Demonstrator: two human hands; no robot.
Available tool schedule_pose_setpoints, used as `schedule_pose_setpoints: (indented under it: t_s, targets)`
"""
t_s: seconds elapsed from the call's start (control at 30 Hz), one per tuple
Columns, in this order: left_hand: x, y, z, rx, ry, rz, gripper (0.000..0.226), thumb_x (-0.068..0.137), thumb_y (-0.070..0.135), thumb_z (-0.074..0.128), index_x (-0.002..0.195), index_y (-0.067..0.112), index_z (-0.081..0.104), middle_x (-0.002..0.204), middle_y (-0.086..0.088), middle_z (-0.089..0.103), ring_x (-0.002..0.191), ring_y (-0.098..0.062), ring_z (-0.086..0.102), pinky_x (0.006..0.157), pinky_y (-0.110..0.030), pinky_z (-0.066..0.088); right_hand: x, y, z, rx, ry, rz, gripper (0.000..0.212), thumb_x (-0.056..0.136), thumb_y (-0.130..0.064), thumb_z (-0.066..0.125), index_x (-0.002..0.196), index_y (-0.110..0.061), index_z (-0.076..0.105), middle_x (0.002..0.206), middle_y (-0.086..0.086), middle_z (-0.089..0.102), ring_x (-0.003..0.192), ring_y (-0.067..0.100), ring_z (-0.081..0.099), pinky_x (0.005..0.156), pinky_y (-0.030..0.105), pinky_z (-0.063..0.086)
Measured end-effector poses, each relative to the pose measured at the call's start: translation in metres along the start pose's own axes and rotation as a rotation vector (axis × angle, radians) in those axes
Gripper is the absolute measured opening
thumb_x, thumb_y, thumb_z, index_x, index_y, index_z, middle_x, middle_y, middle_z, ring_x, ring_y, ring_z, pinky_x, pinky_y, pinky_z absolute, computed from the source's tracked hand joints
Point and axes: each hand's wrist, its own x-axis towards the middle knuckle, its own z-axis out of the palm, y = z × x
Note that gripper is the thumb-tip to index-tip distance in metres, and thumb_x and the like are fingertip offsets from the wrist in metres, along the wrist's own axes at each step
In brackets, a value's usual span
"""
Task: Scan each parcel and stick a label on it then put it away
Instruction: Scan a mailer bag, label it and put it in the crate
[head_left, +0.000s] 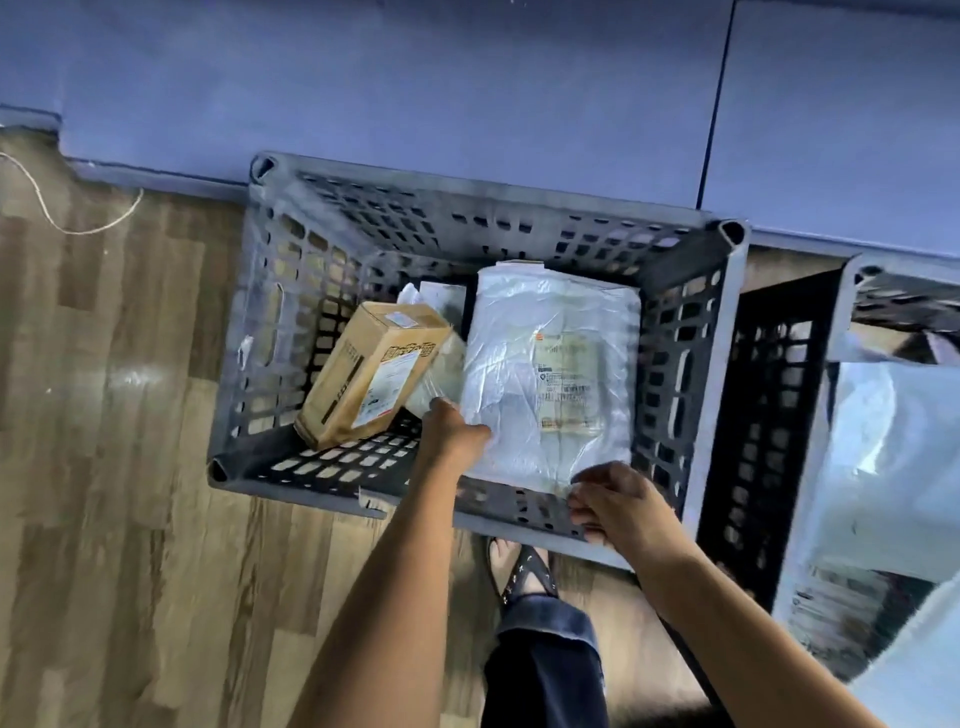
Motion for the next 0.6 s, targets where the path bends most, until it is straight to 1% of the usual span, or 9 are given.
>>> schedule_pose_setpoints:
  t_s: [0.07, 0.13, 0.17, 0.2, 0.27, 0.37, 0.47, 0.53, 0.6]
  targets:
    - [0.013, -0.002, 0.007, -0.061, -0.093, -0.078, 0.063, 0.085, 0.016, 0.065, 0.135, -0.001, 0.03, 0.115, -0.012, 0.047, 0.095, -0.023, 0.051, 0.071, -0.029, 0.044, 0.003, 0.002, -0.003, -0.018, 0.001, 0.005, 0.01, 0.091, -0.002, 0.053, 0.085, -0.009, 0.057, 0.067, 0.003, 0.063, 0.062, 0.017, 0.057, 0.062, 0.03, 0.041]
    - [0.017, -0.004, 0.016, -0.099, -0.156, -0.129, 0.082, 0.085, 0.021, 0.068, 0.145, -0.001, 0.017, 0.136, -0.015, 0.039, 0.12, -0.026, 0.046, 0.088, -0.027, 0.042, 0.004, 0.003, -0.008, -0.027, 0.019, 0.008, 0.012, 0.092, -0.001, 0.052, 0.083, -0.009, 0.056, 0.068, 0.005, 0.063, 0.063, 0.017, 0.056, 0.061, 0.029, 0.041]
    - [0.019, -0.005, 0.02, -0.099, -0.154, -0.126, 0.089, 0.081, 0.026, 0.072, 0.146, 0.001, 0.016, 0.144, -0.014, 0.033, 0.128, -0.027, 0.041, 0.098, -0.029, 0.041, 0.004, 0.004, -0.011, -0.031, 0.03, 0.011, 0.013, 0.091, 0.0, 0.052, 0.083, -0.009, 0.056, 0.068, 0.005, 0.062, 0.064, 0.017, 0.055, 0.061, 0.028, 0.041]
    - [0.02, -0.006, 0.022, -0.098, -0.135, -0.116, 0.093, 0.076, 0.031, 0.076, 0.145, 0.003, 0.021, 0.145, -0.011, 0.033, 0.129, -0.028, 0.041, 0.101, -0.032, 0.041, 0.005, 0.005, -0.014, -0.036, 0.04, 0.015, 0.013, 0.091, -0.001, 0.052, 0.083, -0.009, 0.057, 0.069, 0.005, 0.062, 0.065, 0.018, 0.056, 0.061, 0.028, 0.041]
    - [0.015, -0.006, 0.025, -0.134, -0.136, -0.074, 0.086, 0.073, 0.034, 0.076, 0.14, 0.004, 0.033, 0.141, -0.009, 0.042, 0.122, -0.029, 0.049, 0.097, -0.034, 0.046, 0.002, 0.008, -0.021, -0.053, 0.066, 0.029, 0.012, 0.092, -0.002, 0.052, 0.084, -0.009, 0.058, 0.073, 0.006, 0.064, 0.067, 0.018, 0.058, 0.062, 0.026, 0.043]
    - [-0.008, 0.003, 0.018, -0.081, -0.162, 0.031, 0.061, 0.087, 0.026, 0.064, 0.137, 0.0, 0.041, 0.137, -0.014, 0.05, 0.117, -0.027, 0.055, 0.092, -0.031, 0.049, -0.01, 0.007, -0.025, -0.059, 0.103, 0.062, 0.01, 0.092, -0.002, 0.052, 0.085, -0.007, 0.057, 0.072, 0.006, 0.063, 0.065, 0.018, 0.057, 0.061, 0.027, 0.043]
    - [-0.034, 0.015, 0.002, -0.078, -0.096, 0.11, 0.042, 0.091, 0.019, 0.059, 0.128, 0.001, 0.048, 0.127, -0.013, 0.057, 0.109, -0.027, 0.058, 0.081, -0.029, 0.049, -0.031, -0.001, -0.024, -0.068, 0.085, 0.078, 0.01, 0.093, -0.002, 0.051, 0.087, -0.007, 0.057, 0.072, 0.006, 0.063, 0.066, 0.018, 0.056, 0.061, 0.028, 0.042]
    - [-0.055, 0.021, -0.018, -0.136, -0.08, 0.137, 0.038, 0.091, 0.016, 0.057, 0.127, 0.005, 0.05, 0.128, -0.011, 0.058, 0.11, -0.025, 0.058, 0.088, -0.03, 0.048, -0.051, -0.011, -0.022, -0.091, 0.069, 0.064, 0.01, 0.093, -0.004, 0.05, 0.089, -0.009, 0.058, 0.079, 0.007, 0.064, 0.071, 0.019, 0.058, 0.065, 0.029, 0.044]
    - [-0.08, 0.025, -0.043, -0.172, -0.102, 0.182, 0.044, 0.092, 0.015, 0.056, 0.134, 0.008, 0.044, 0.137, -0.007, 0.051, 0.116, -0.02, 0.053, 0.094, -0.029, 0.043, -0.074, -0.023, -0.022, -0.104, 0.052, 0.036, 0.009, 0.094, -0.007, 0.051, 0.092, -0.011, 0.059, 0.086, 0.008, 0.066, 0.076, 0.019, 0.06, 0.068, 0.028, 0.046]
